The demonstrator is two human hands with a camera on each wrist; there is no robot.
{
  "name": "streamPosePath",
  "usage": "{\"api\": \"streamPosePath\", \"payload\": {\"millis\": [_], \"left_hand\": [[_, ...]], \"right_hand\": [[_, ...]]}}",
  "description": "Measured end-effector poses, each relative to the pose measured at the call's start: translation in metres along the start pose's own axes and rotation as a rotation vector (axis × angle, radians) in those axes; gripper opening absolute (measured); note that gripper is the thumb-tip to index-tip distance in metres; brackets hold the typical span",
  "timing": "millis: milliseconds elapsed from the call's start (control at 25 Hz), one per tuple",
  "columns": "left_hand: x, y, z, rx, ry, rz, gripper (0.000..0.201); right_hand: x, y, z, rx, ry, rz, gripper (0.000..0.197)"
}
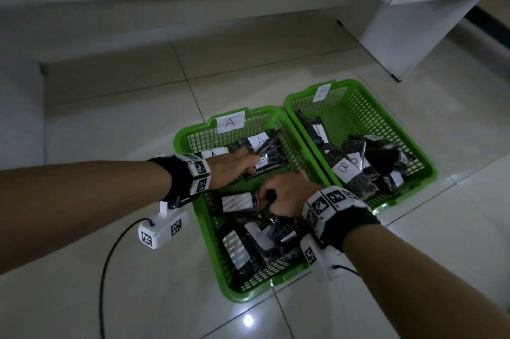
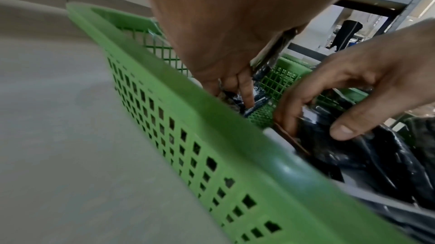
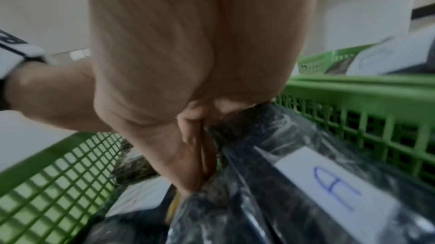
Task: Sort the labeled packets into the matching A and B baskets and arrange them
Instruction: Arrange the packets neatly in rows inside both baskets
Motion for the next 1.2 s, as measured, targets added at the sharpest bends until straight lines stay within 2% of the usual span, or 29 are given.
{"api": "streamPosePath", "payload": {"millis": [80,160,200,280,320,400,560,680,760,840,920,1000,1080,1120,1200], "left_hand": [[-0.001,-0.002,0.001,0.007,0.001,-0.006,0.086],[0.001,-0.001,0.006,-0.002,0.005,0.015,0.078],[0.004,0.001,0.009,-0.017,0.004,0.048,0.07],[0.016,0.007,0.019,-0.057,-0.011,0.172,0.055],[0.023,0.011,0.022,-0.067,-0.023,0.231,0.051],[0.034,0.012,0.017,-0.05,-0.077,0.278,0.05],[0.037,0.011,-0.006,0.059,-0.169,0.148,0.067],[0.038,0.014,-0.002,0.065,-0.179,0.09,0.045],[0.039,0.015,0.001,0.058,-0.183,0.092,0.047],[0.039,0.017,0.003,0.035,-0.241,0.15,0.053],[0.037,0.022,0.008,-0.004,-0.322,0.219,0.048],[0.035,0.023,0.015,-0.093,-0.394,0.255,0.05],[0.031,0.021,0.018,-0.169,-0.463,0.271,0.055],[0.028,0.02,0.02,-0.202,-0.49,0.269,0.056],[0.02,0.019,0.024,-0.259,-0.485,0.265,0.055]], "right_hand": [[-0.002,0.005,-0.001,0.026,0.005,-0.01,0.033],[-0.001,0.006,-0.001,0.039,-0.003,0.066,0.02],[-0.001,0.004,-0.001,0.023,-0.014,0.096,0.023],[-0.004,-0.002,0.0,-0.047,0.019,0.084,0.051],[-0.004,-0.005,0.0,-0.086,0.058,0.065,0.057],[-0.003,-0.011,-0.001,-0.156,0.094,0.042,0.05],[-0.002,-0.026,-0.013,-0.173,-0.017,0.034,0.025],[-0.005,-0.031,-0.019,-0.158,-0.105,0.028,0.018],[-0.004,-0.029,-0.018,-0.131,-0.069,0.057,0.02],[-0.003,-0.019,-0.011,-0.125,0.033,0.082,0.02],[0.0,-0.006,0.0,-0.079,0.005,0.101,0.019],[0.014,0.01,0.012,-0.031,-0.175,0.238,0.01],[0.04,0.025,0.031,-0.091,-0.263,0.527,0.002],[0.049,0.03,0.041,-0.143,-0.315,0.643,0.007],[0.057,0.032,0.052,-0.186,-0.611,0.701,0.035]]}}
Point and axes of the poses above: each hand's wrist, its own y-axis away from the middle knuckle, its own x-axis out of the back of the hand, z = x × y, the point moved 6 cm from there along -y, towards the middle knuckle, and after that the axes turned 2 degrees about z, right-handed, at the moved point
